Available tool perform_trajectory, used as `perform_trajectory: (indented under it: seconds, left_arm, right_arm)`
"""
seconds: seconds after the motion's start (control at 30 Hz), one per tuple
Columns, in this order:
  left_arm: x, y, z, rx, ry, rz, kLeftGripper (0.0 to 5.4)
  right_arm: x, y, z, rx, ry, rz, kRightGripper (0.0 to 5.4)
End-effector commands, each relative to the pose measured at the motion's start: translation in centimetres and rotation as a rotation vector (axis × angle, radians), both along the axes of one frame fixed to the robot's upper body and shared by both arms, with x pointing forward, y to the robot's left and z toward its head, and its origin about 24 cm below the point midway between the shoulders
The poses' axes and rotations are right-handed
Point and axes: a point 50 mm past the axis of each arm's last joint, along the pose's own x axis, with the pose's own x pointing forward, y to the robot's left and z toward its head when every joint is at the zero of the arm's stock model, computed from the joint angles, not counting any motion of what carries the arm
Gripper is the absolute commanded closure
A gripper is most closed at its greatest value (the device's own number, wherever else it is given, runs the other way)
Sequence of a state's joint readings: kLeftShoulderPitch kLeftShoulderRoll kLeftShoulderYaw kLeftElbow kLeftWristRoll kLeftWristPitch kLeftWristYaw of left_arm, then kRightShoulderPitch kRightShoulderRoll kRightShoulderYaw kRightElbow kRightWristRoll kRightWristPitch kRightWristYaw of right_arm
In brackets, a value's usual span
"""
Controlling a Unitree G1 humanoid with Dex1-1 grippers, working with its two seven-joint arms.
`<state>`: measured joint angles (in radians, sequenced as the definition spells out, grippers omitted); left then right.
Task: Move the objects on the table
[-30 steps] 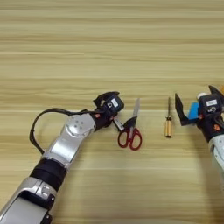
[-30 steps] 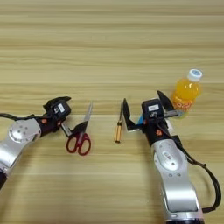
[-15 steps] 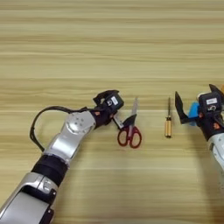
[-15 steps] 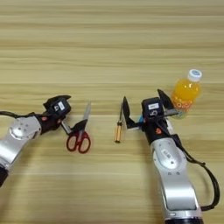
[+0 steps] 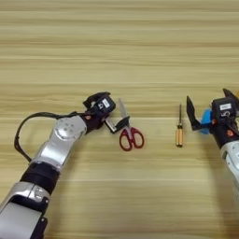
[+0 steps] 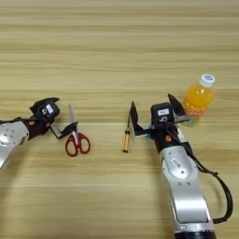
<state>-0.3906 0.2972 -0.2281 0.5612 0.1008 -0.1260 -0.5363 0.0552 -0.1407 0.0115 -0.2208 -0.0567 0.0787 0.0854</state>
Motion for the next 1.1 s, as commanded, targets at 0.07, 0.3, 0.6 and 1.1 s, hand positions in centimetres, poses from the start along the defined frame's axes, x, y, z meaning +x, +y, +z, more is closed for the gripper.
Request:
perform_trajectory:
  seconds: [0.07, 0.3, 0.6, 1.1]
  left_arm:
    - [-1.1, 2.9, -2.3, 0.089, 0.114, 0.060, 0.00]
    - [-1.1, 4.5, -2.6, 0.109, 0.124, 0.103, 0.00]
    - [-0.4, 4.7, -1.4, 0.034, 0.069, 0.144, 0.00]
    - [-0.3, -0.1, 3.3, -0.238, -0.105, 0.046, 0.00]
  right_arm:
    - [0.2, 0.2, 0.4, -0.005, -0.010, -0.005, 0.02]
    - [0.3, 0.2, 0.4, -0.005, -0.010, -0.008, 0.02]
    - [0.2, 0.1, 0.3, -0.007, -0.006, -0.008, 0.02]
    - [0.3, 0.1, 0.0, -0.004, 0.005, 0.001, 0.02]
